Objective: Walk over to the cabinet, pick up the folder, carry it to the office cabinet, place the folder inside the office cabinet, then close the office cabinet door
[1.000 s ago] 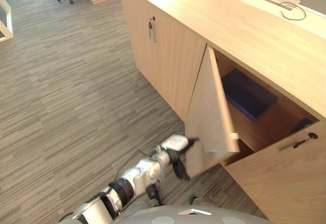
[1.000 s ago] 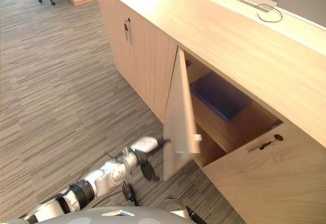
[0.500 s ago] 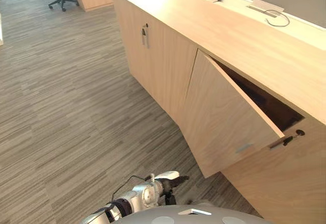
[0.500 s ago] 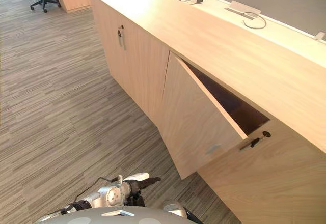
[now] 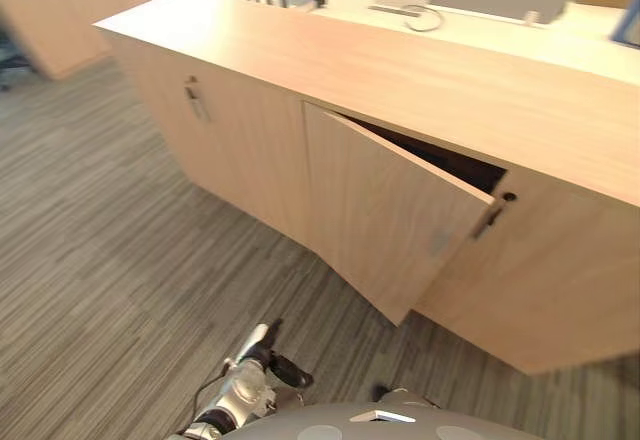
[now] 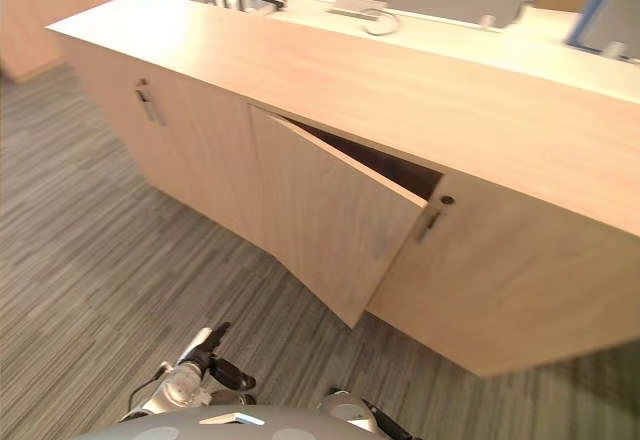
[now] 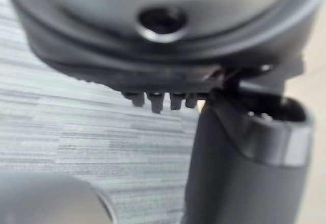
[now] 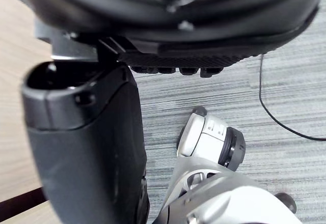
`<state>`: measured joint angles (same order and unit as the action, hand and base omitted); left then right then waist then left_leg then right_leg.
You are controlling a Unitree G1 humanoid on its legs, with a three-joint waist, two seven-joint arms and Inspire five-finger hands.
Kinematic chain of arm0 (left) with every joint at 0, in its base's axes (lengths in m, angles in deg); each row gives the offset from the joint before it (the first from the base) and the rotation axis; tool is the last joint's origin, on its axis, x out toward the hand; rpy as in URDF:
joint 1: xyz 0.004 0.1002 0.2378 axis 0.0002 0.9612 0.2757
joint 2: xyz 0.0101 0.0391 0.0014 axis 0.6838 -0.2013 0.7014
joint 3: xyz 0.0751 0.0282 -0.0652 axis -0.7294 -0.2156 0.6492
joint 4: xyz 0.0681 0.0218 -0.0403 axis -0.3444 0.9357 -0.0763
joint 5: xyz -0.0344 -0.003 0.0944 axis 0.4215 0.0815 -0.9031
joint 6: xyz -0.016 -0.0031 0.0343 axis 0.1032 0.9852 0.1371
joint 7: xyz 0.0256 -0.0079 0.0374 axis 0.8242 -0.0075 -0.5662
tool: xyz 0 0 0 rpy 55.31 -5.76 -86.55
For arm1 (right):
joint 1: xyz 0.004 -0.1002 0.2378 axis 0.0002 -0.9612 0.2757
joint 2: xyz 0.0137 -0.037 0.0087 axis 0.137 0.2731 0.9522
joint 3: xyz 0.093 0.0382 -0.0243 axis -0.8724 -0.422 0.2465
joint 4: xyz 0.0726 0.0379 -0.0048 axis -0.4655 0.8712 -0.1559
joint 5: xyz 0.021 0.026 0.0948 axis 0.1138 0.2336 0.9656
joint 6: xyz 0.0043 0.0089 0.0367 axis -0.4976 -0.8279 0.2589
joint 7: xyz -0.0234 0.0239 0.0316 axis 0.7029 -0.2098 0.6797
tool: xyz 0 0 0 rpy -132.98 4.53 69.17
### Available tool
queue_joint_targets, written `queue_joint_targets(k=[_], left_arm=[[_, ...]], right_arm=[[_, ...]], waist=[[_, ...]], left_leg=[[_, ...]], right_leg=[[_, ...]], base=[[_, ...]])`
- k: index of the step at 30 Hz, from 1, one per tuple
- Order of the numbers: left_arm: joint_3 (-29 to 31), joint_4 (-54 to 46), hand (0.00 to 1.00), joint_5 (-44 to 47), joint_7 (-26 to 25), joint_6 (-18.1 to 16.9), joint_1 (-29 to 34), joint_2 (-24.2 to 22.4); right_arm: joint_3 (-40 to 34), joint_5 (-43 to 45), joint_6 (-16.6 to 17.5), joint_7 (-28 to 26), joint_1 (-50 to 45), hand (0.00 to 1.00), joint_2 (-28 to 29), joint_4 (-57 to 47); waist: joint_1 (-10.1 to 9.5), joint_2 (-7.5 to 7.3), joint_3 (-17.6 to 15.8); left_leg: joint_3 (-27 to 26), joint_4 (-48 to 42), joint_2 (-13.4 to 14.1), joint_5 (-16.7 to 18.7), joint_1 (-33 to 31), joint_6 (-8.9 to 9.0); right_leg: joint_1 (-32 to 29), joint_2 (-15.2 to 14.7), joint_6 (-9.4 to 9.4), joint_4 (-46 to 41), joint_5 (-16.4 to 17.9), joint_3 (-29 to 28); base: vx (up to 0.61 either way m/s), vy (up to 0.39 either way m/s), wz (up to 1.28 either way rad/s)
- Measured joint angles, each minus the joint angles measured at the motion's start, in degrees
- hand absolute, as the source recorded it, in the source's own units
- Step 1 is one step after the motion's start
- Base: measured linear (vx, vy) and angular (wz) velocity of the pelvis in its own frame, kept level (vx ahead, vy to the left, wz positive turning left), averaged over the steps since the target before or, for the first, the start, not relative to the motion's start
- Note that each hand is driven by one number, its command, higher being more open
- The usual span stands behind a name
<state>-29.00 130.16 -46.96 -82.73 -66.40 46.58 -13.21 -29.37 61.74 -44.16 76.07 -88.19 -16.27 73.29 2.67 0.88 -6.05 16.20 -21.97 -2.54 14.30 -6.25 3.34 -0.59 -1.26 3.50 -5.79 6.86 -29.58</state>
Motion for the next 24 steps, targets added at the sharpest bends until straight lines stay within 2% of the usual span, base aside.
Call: queue_joint_targets(k=[3,5,6,7,11,14,15,17,19,22,23,24], left_arm=[[7.5,-1.0,1.00,8.7,0.0,1.0,2.1,0.5],[8.4,-1.1,1.00,11.9,0.2,1.2,3.0,0.7],[8.3,-1.0,1.00,12.5,0.8,1.2,3.6,1.3],[8.4,-1.0,1.00,13.3,1.5,1.3,3.7,1.6],[8.0,-1.0,1.00,13.4,3.5,1.4,4.1,1.1],[7.9,-1.1,1.00,13.4,3.8,1.4,3.0,-0.4],[8.2,-1.6,1.00,13.4,3.9,1.3,2.9,-1.3],[8.2,-3.0,1.00,13.8,4.4,1.2,3.0,-3.3],[8.2,-3.2,1.00,16.3,4.6,0.9,2.3,-4.4],[8.2,-2.9,1.00,20.2,5.7,0.8,2.5,-4.9],[8.2,-2.0,1.00,22.6,7.1,0.7,2.5,-4.5],[8.2,-1.8,1.00,23.2,7.6,0.8,2.6,-4.5]], right_arm=[[0.2,0.0,-0.5,0.1,-0.1,1.00,0.8,-0.1],[0.6,0.0,-1.1,0.1,0.0,1.00,1.2,-1.3],[0.6,0.9,-1.1,0.1,0.1,1.00,1.4,-1.6],[0.7,2.3,-1.1,-0.1,0.3,1.00,1.4,-2.2],[3.0,4.2,-1.0,-0.3,-0.1,1.00,1.4,-4.2],[5.4,4.2,-0.7,-0.3,-1.1,1.00,1.1,-6.0],[6.3,4.2,-0.4,-0.3,-1.5,1.00,1.0,-6.5],[7.0,4.0,0.3,0.1,-2.1,1.00,1.1,-7.5],[6.9,3.9,0.4,0.2,-2.2,1.00,1.3,-7.7],[5.7,3.9,0.6,0.2,-2.1,1.00,1.4,-6.5],[3.7,3.8,0.7,0.3,-1.9,1.00,1.6,-5.3],[3.1,3.8,0.7,0.3,-1.7,1.00,1.6,-4.8]], waist=[[-0.74,-1.40,0.5],[-0.90,-2.11,1.1],[-1.15,-1.75,1.4],[-1.12,-2.14,1.8],[-1.08,-0.88,2.0],[-1.76,-0.14,1.7],[-2.16,0.03,1.5],[-2.39,0.33,1.4],[-2.20,0.39,1.3],[-2.10,0.22,1.6],[-2.32,0.45,1.8],[-2.33,0.14,2.1]], left_leg=[[-3.7,0.2,-0.3,0.5,-0.1,-1.04],[-5.3,1.0,-0.7,0.8,0.6,-1.74],[-6.7,2.5,-0.9,0.6,1.3,-2.07],[-7.6,3.8,-1.0,0.4,2.6,-2.55],[-10.5,7.9,-0.6,-0.2,7.4,-3.85],[-13.5,9.2,-0.2,-0.4,10.9,-4.03],[-14.9,9.2,0.1,-0.4,11.8,-4.03],[-17.2,10.2,0.0,-0.4,13.7,-4.02],[-18.0,10.7,-0.7,-0.4,14.8,-4.04],[-18.0,11.7,-1.1,-0.4,15.5,-4.05],[-17.9,12.5,-1.1,-0.4,15.7,-4.08],[-17.9,12.6,-1.1,-0.4,15.8,-4.08]], right_leg=[[-1.4,-1.1,-0.29,0.4,-0.1,-2.1],[-2.1,-2.0,-0.31,0.4,-0.2,-2.5],[-2.2,-2.5,-0.29,0.4,-0.2,-3.1],[-2.2,-2.7,0.27,-0.1,-0.5,-3.4],[-2.1,-2.5,1.11,-2.3,-0.9,-1.1],[-2.6,-1.4,2.26,-6.9,-0.1,0.3],[-3.2,-1.5,2.39,-8.9,0.0,2.9],[-5.1,-2.3,2.57,-12.9,0.1,13.0],[-5.6,-4.5,2.45,-14.0,0.3,23.2],[-4.1,-5.4,2.68,-10.8,0.0,26.7],[-2.3,-5.2,3.72,-6.5,-0.7,27.2],[-1.4,-5.2,3.75,-4.6,-1.3,27.4]], base=[[0.03,0.187,-0.58],[0.07,0.110,-0.43],[0.16,0.100,-0.44],[0.15,0.076,-0.47],[0.20,0.027,-0.47],[0.16,0.027,-0.49],[0.11,0.021,-0.73],[0.05,0.029,-0.63],[0.00,0.051,-0.37],[0.01,0.027,-0.13],[0.04,0.013,-0.04],[0.06,0.014,-0.08]])
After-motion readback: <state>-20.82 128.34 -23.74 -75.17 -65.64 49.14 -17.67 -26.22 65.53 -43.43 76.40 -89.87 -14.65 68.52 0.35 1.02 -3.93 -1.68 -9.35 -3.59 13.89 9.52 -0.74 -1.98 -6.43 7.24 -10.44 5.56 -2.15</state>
